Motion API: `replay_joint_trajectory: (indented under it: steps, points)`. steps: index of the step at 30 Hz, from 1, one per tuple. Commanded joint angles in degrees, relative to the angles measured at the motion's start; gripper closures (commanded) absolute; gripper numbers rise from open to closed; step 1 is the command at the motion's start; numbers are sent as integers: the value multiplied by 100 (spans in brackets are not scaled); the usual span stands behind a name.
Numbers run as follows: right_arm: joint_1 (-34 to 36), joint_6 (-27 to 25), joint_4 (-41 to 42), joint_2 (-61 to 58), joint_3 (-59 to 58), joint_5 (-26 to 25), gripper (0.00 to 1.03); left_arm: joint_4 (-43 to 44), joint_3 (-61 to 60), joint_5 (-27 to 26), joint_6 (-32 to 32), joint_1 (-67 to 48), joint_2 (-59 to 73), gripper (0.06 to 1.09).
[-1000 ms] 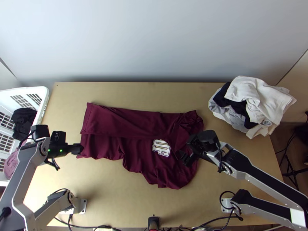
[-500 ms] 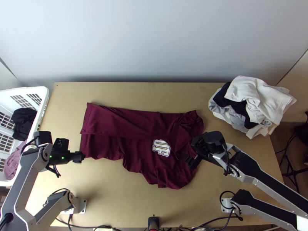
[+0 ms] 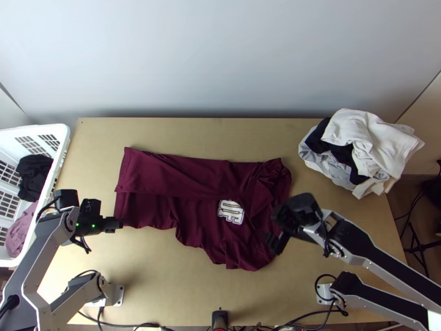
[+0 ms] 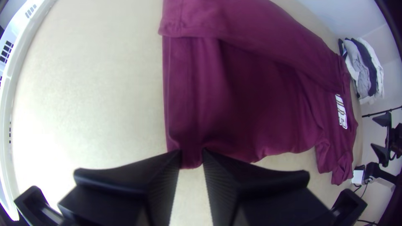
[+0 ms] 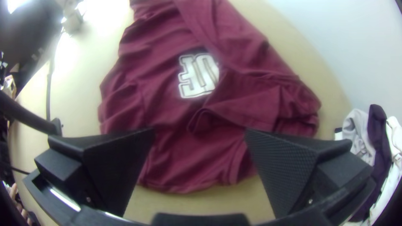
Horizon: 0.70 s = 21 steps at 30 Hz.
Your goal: Fold the t-shirt
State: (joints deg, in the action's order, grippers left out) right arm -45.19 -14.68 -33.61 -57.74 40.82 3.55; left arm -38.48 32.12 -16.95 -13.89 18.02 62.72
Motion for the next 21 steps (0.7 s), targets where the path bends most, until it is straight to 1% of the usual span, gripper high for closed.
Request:
replay_joint_trajectory:
  steps: [1,10,14,18,21]
  points:
    - [-605,-123,-419,8,-346,269,3,315,-21,-63,352,-132,12,105]
    - [-1396,-106,-278,-317,-496,357,4,315,225,-54,906,-343,-163,105]
    - [-1862,70,-120,-634,-575,366,4,288,304,-54,1029,-343,-225,105]
    - [-2161,255,73,-915,-584,383,10,271,321,-36,1055,-343,-269,105]
    - [-2222,264,91,-1029,-601,383,10,236,348,-28,1055,-343,-313,105]
